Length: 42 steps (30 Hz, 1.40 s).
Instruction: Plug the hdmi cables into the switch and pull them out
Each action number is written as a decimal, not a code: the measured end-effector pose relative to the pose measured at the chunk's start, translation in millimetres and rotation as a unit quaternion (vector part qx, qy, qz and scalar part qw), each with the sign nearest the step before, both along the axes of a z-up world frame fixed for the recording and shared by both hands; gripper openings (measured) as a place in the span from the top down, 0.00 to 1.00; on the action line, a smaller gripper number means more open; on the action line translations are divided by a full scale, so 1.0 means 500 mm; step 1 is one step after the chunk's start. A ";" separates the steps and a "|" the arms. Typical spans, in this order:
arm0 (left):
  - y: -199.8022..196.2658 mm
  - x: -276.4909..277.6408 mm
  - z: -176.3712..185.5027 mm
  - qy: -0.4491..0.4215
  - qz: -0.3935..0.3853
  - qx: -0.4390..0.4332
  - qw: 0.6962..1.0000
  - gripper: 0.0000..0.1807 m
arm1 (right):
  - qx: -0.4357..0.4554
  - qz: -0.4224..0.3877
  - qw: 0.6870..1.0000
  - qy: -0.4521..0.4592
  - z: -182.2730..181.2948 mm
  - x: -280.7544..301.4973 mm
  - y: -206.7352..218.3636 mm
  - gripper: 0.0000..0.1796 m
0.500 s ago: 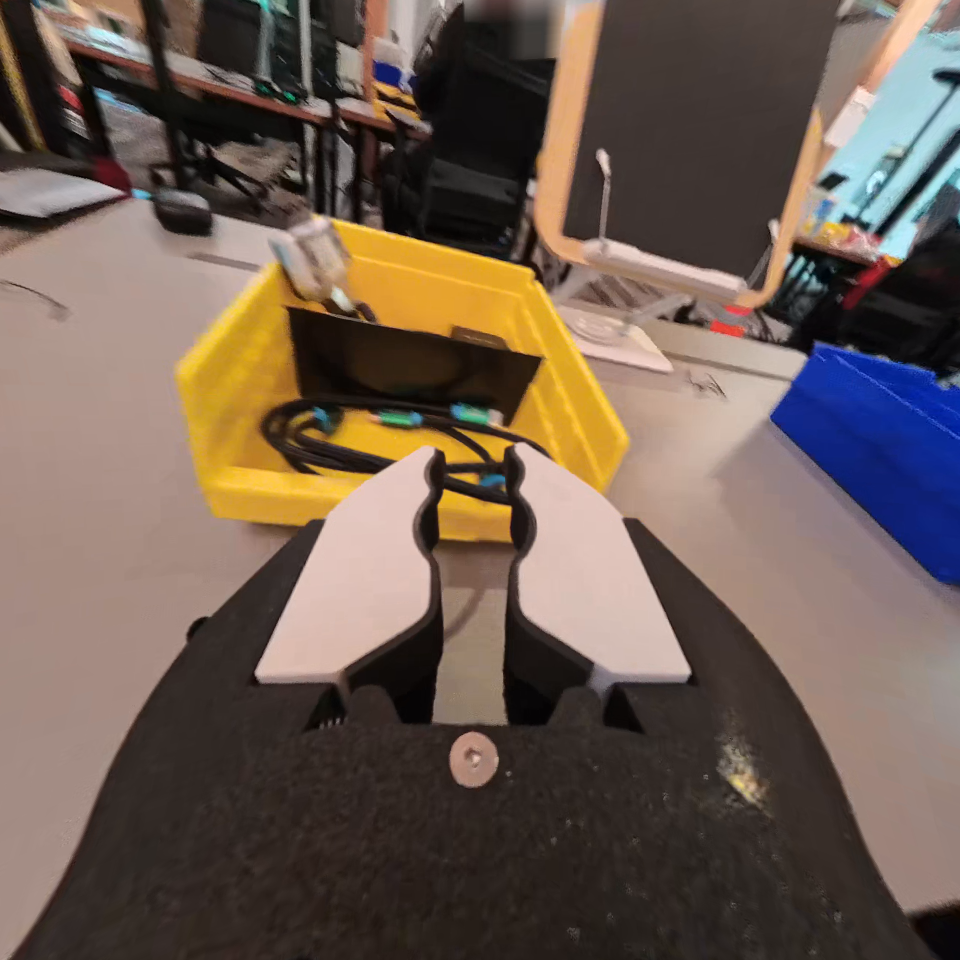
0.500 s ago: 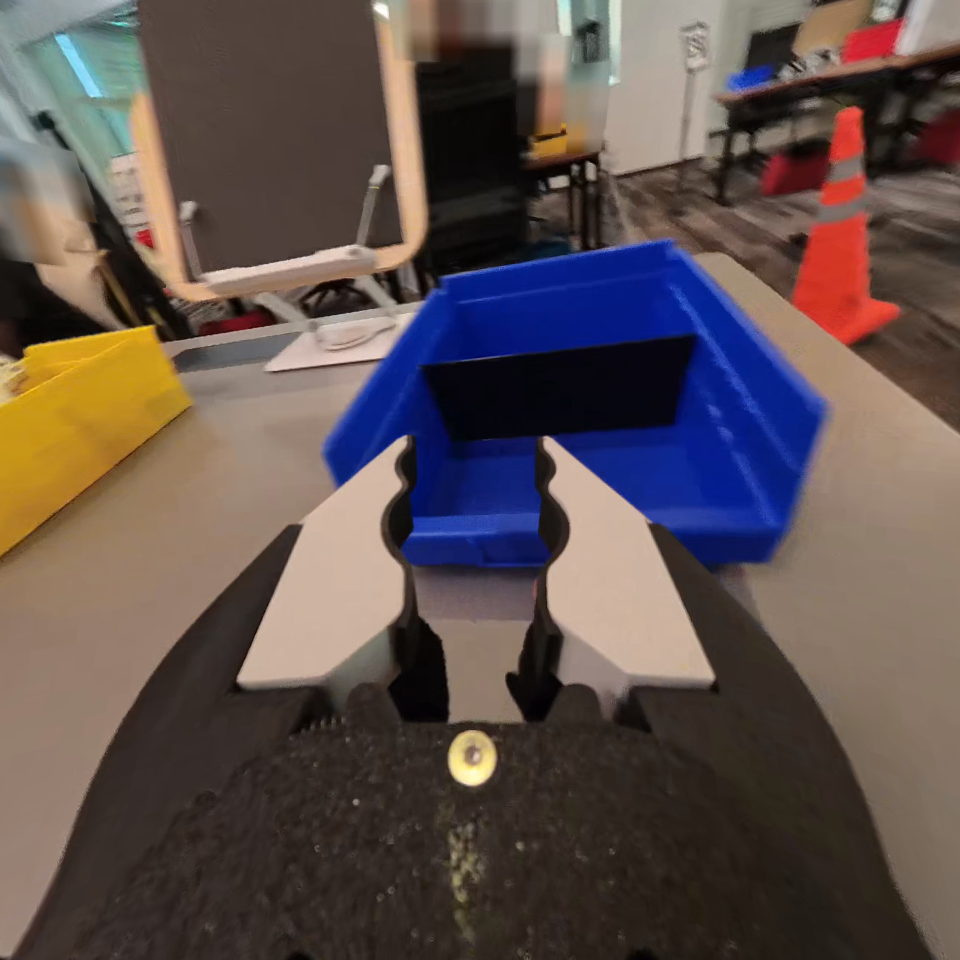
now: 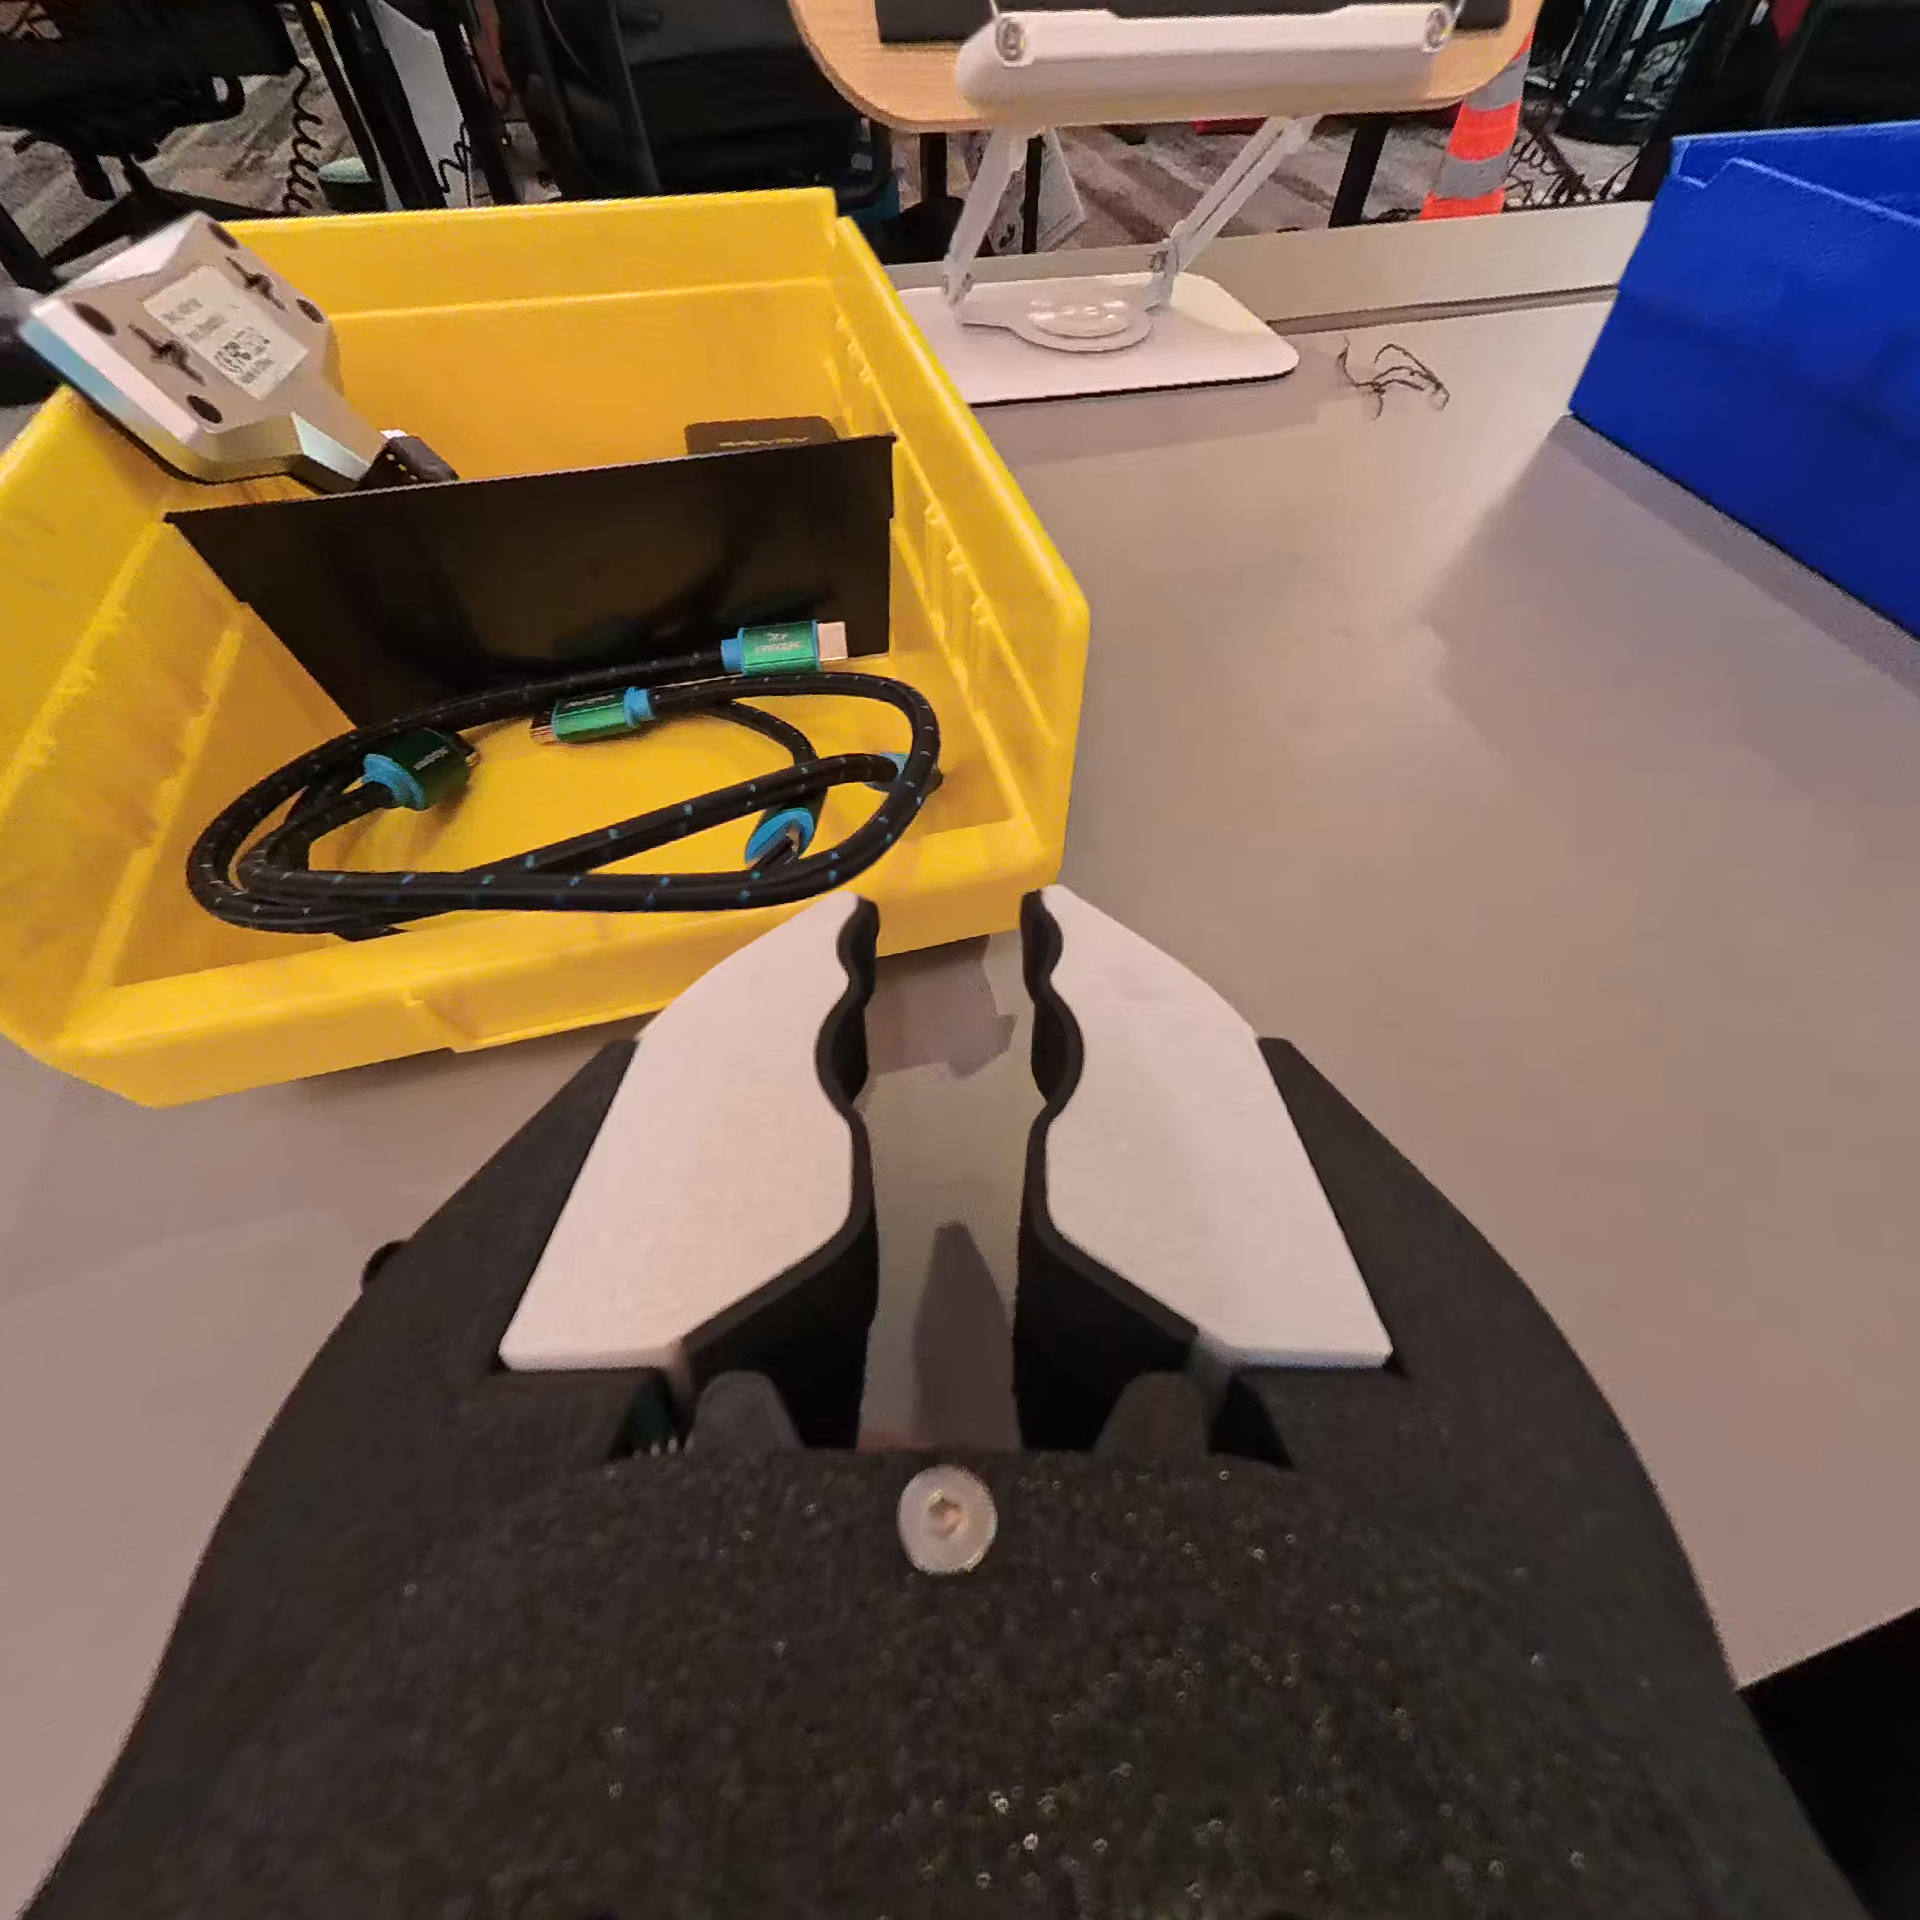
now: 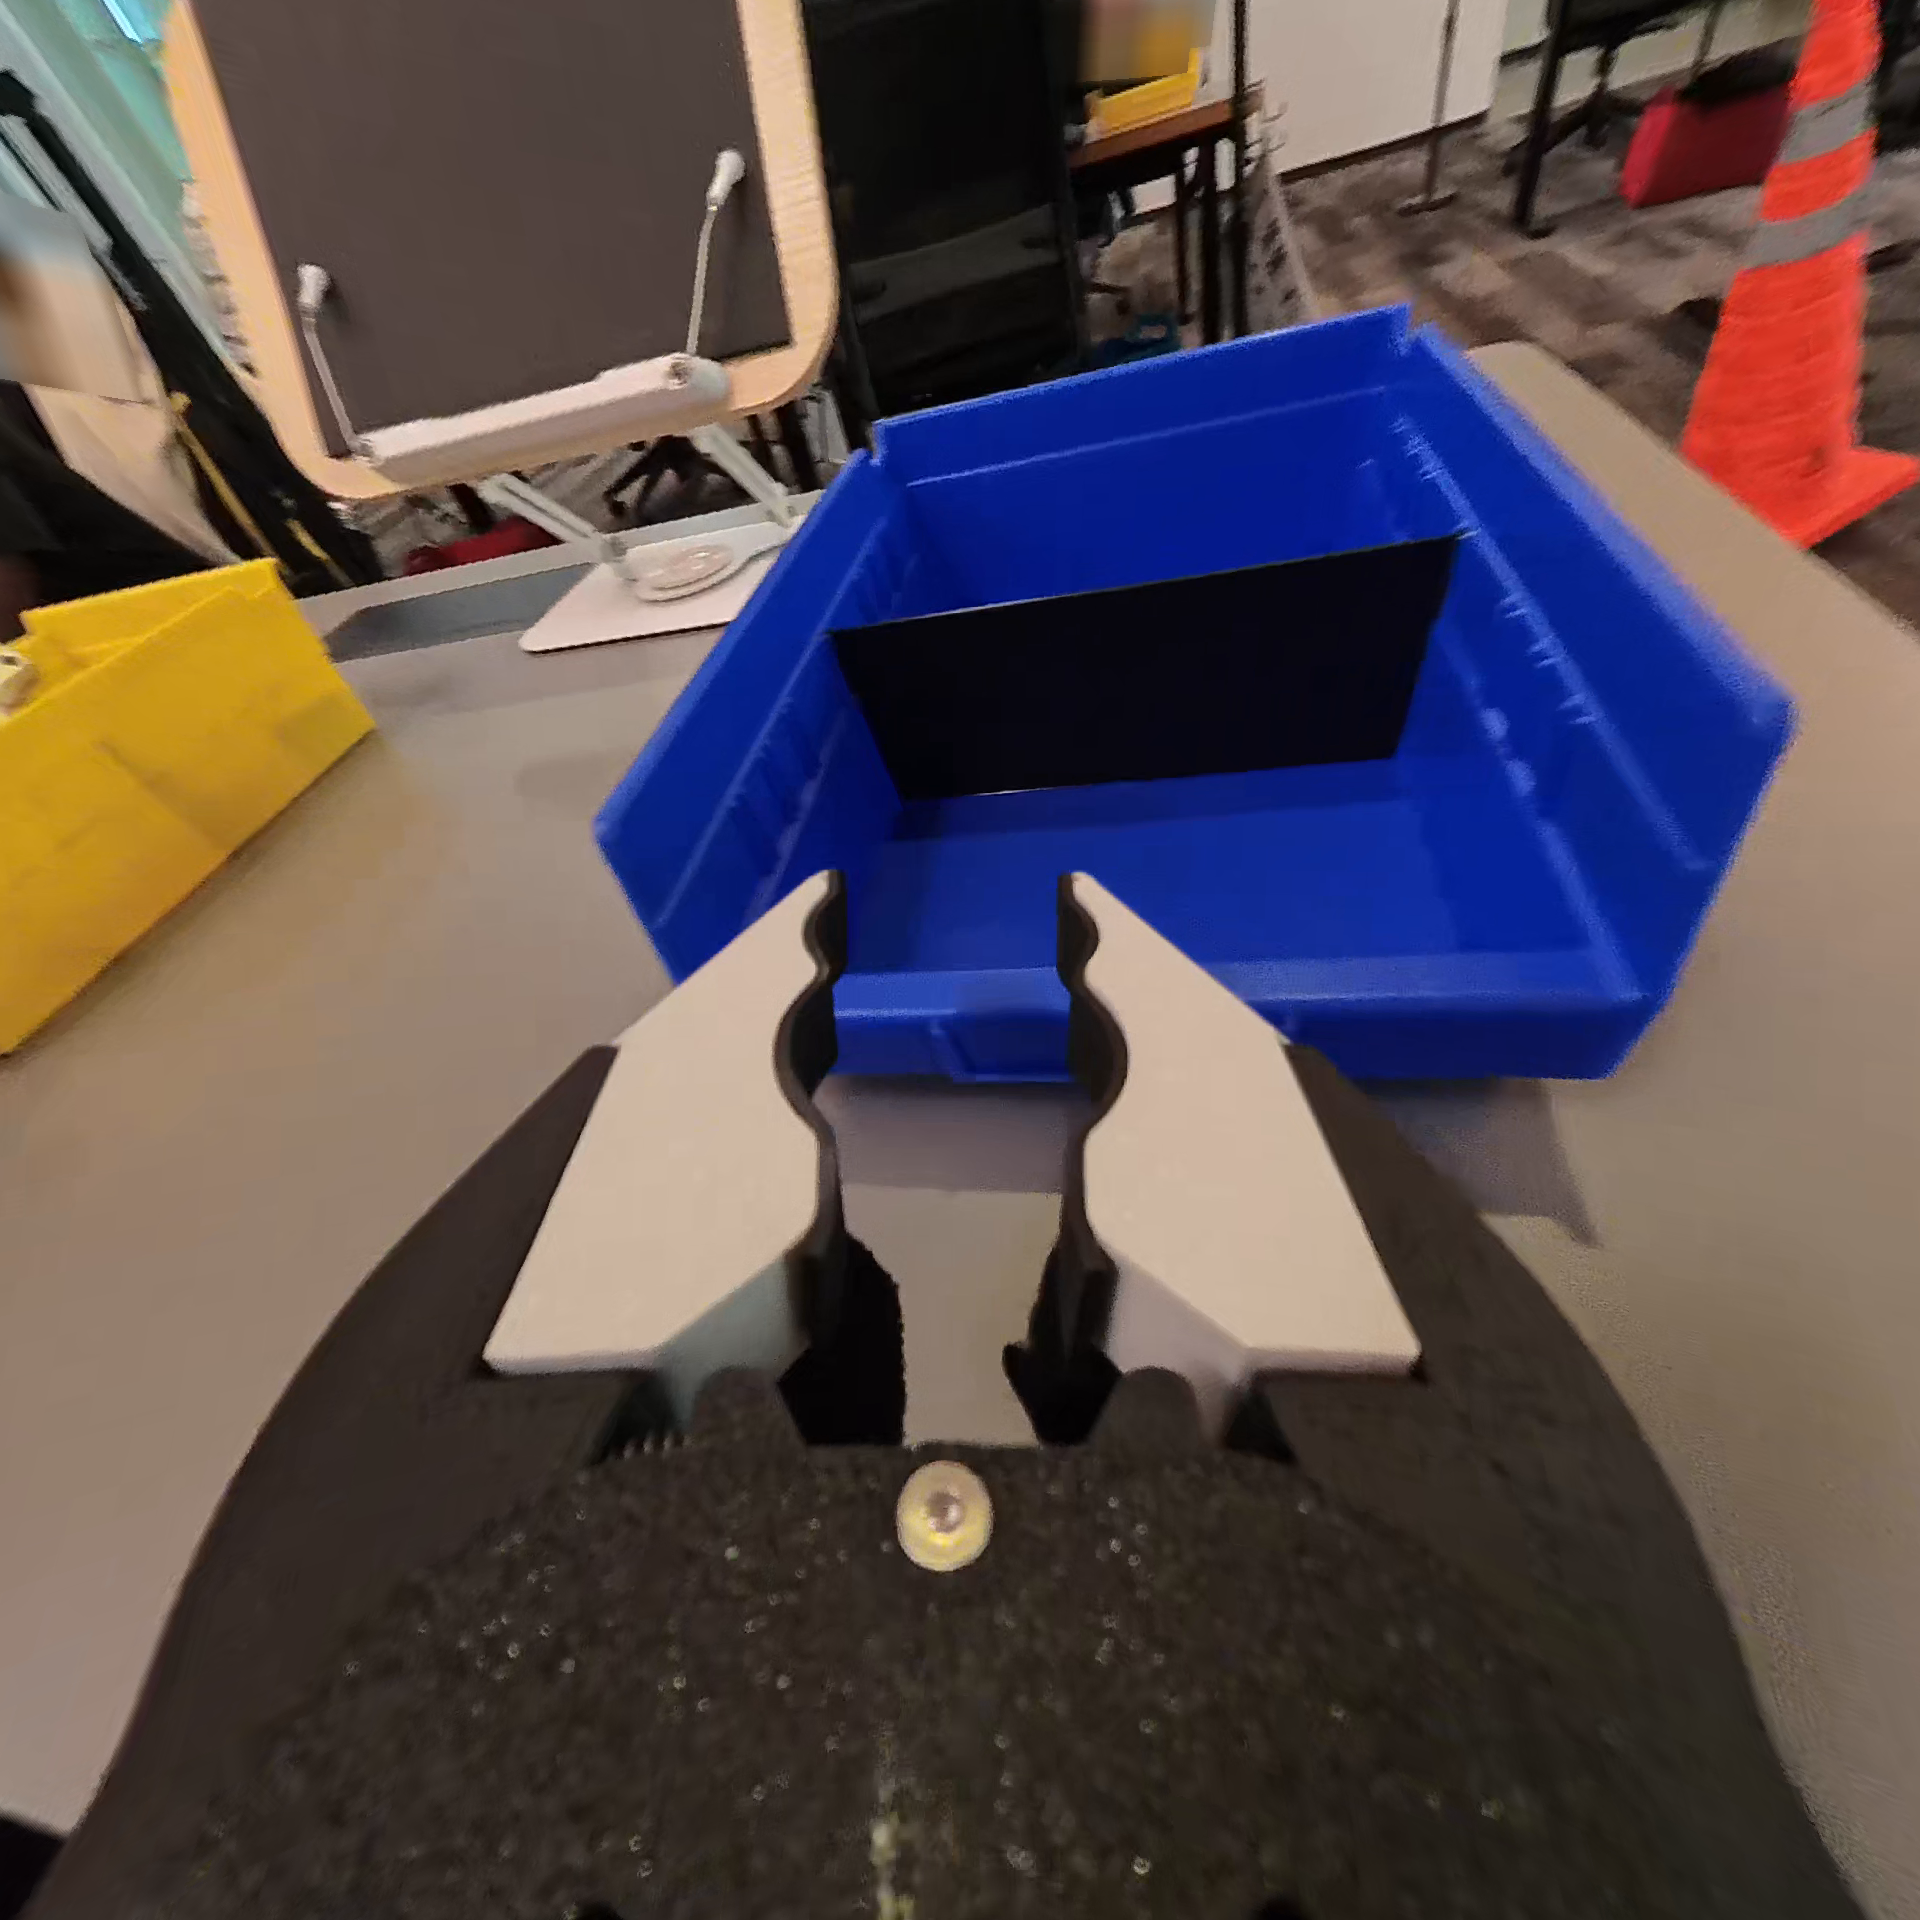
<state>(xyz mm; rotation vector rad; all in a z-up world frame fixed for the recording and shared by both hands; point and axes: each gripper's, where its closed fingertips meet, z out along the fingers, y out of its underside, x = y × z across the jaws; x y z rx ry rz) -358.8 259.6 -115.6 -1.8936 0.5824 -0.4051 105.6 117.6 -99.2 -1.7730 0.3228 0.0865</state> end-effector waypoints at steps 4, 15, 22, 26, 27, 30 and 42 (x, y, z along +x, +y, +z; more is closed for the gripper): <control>0.000 -0.005 0.000 -0.008 0.000 -0.006 1.000 0.85 | -0.004 0.033 0.999 0.010 -0.008 -0.036 0.013 0.78; 0.000 -0.004 -0.009 0.011 -0.008 -0.003 1.000 0.87 | -0.024 0.044 0.998 -0.027 -0.019 -0.052 0.017 0.82; 0.004 -0.026 -0.005 0.009 0.008 0.002 1.000 0.87 | -0.039 0.055 0.998 0.002 -0.032 -0.065 0.022 0.83; 0.005 -0.035 -0.003 -0.008 0.010 -0.005 1.000 0.87 | -0.053 0.070 0.996 -0.004 -0.045 -0.085 0.031 0.84; 0.005 -0.036 -0.002 -0.014 0.008 -0.008 1.000 0.86 | -0.055 0.072 0.996 -0.010 -0.045 -0.088 0.033 0.84; 0.009 -0.049 0.004 -0.026 0.017 -0.006 0.999 0.86 | -0.053 0.072 0.996 -0.027 -0.043 -0.093 0.037 0.84; 0.037 -0.060 0.005 -0.162 0.045 -0.087 0.982 0.73 | -0.058 0.082 0.995 -0.012 -0.050 -0.098 0.037 0.85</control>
